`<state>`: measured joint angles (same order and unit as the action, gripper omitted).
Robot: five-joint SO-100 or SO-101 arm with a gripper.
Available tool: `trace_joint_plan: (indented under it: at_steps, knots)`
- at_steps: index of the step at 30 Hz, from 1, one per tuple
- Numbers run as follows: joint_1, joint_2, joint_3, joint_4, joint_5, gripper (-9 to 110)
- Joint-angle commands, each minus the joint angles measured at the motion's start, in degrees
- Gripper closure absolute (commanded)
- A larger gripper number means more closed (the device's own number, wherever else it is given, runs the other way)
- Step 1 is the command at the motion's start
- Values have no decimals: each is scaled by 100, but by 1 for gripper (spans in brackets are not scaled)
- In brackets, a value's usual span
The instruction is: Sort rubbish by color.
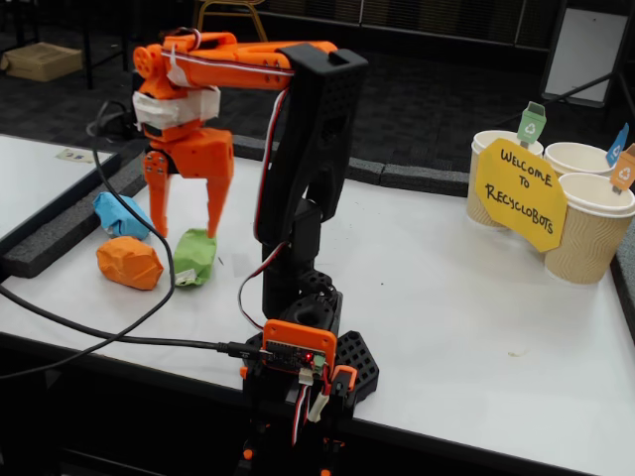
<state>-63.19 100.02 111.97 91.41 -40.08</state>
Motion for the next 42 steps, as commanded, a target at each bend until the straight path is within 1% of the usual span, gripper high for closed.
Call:
trace_joint_plan:
  at_steps: [1,7,23,27,29,31,37,42]
  knots:
    - [264,580,0,-44,-53,84]
    - [439,554,281,-272,-53,84]
    - [475,510,1248,-1187,-35,86]
    - [475,510,1371,-1389,-35,90]
    - [475,510,1406,-1494,-35,94]
    - [475,510,1441,-1591,-35,101]
    - [475,510,1459,-1617,-35,101]
    - [624,519,835,-1424,580,101]
